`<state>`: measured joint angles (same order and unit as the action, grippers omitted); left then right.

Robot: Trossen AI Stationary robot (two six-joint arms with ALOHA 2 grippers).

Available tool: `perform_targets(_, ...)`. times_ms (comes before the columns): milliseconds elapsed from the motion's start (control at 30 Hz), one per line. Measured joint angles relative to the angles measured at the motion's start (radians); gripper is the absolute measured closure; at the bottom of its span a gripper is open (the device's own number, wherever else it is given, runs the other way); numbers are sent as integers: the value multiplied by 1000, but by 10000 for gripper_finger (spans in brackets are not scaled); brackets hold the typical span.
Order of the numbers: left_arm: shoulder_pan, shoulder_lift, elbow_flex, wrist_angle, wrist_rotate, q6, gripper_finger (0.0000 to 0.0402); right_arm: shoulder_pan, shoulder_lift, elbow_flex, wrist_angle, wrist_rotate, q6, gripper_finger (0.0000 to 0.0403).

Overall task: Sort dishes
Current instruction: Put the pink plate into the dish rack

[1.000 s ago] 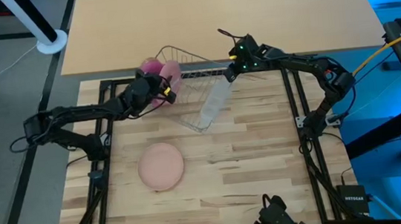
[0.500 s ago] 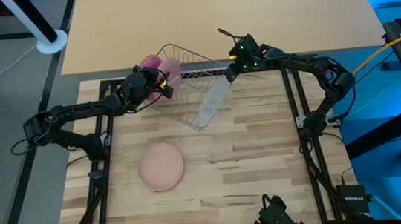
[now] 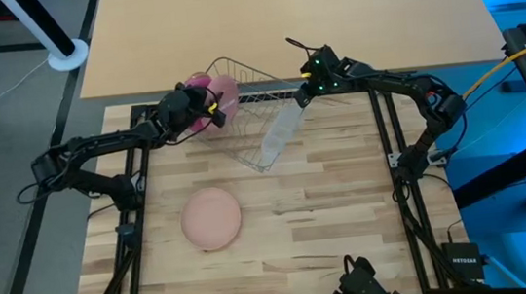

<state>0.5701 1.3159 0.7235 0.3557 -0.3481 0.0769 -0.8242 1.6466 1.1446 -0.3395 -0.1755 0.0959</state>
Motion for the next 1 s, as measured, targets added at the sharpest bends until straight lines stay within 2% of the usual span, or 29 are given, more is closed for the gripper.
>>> perform_targets(233,11,2,-2,16,-17,-9,233,0,0,0,0,0,0,349)
perform_targets(500,7,2,-1,-109,-30,-37,232,0,0,0,-2,0,0,349)
perform_targets(633,14,2,-1,-93,-6,99,232,0,0,0,-2,0,0,349)
perform_targets(733,21,2,-3,-64,-4,74,232,0,0,0,-2,-1,0,349)
perform_targets(900,63,5,-5,-22,13,144,232,1,0,0,0,-1,1,349)
perform_targets(1000,75,4,-3,-45,33,129,232,1,0,0,1,-1,2,349)
